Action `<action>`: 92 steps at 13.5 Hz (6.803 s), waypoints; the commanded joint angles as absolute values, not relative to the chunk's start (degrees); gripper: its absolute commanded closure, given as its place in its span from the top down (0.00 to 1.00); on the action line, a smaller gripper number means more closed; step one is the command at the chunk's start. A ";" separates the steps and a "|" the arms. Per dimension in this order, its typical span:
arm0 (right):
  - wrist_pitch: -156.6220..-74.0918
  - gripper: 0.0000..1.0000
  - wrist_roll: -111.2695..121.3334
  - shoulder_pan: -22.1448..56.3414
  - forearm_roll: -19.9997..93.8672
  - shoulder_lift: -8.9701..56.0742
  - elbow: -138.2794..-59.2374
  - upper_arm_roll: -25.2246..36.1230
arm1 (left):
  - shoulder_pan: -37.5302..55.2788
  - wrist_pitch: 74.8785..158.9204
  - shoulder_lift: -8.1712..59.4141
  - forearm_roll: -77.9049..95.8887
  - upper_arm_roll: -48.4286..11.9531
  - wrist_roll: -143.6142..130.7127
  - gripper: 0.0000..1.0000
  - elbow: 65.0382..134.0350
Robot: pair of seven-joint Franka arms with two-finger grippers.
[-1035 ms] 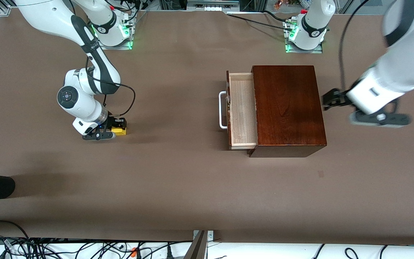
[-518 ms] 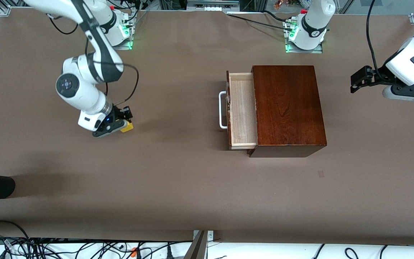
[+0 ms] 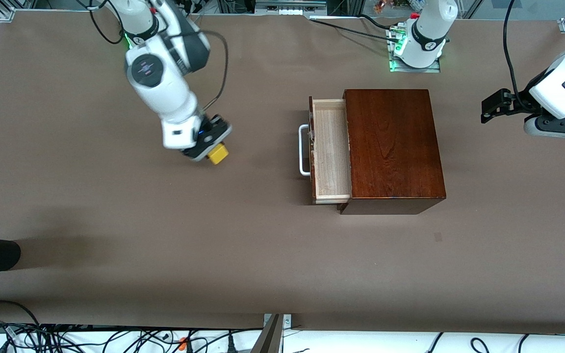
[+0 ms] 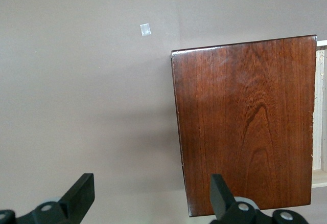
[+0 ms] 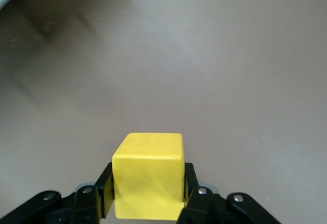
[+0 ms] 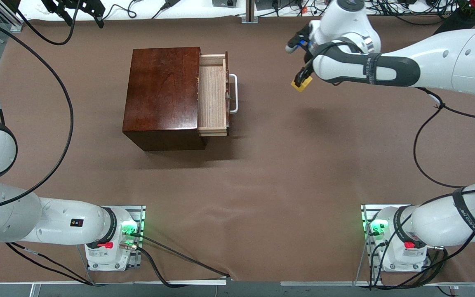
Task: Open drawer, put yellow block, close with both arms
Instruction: 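Carry the yellow cube with the right gripper over the open drawer, then lower the cube into the drawer and open the right gripper, then withdraw the right gripper while the left gripper reaches the drawer front, then push the drawer shut with the left gripper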
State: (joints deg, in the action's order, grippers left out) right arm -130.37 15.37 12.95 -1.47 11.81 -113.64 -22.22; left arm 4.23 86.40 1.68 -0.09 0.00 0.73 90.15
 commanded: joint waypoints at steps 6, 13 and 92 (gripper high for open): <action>-110.21 0.27 13.01 33.29 -12.48 33.03 -76.40 -21.80 | 3.69 85.78 0.44 0.70 -0.35 2.02 1.00 90.88; -107.84 0.27 12.92 41.13 -15.55 39.90 -63.72 -21.09 | 3.78 85.34 0.88 0.79 -0.44 1.93 1.00 89.91; -91.67 1.00 7.82 9.05 3.43 8.70 -83.23 4.57 | 38.32 123.31 33.57 -0.24 -6.15 57.13 1.00 91.05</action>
State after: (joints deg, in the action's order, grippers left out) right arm -90.83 7.68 8.67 4.11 9.58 -82.55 4.54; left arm 37.93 121.91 33.37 2.63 -6.52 55.40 90.15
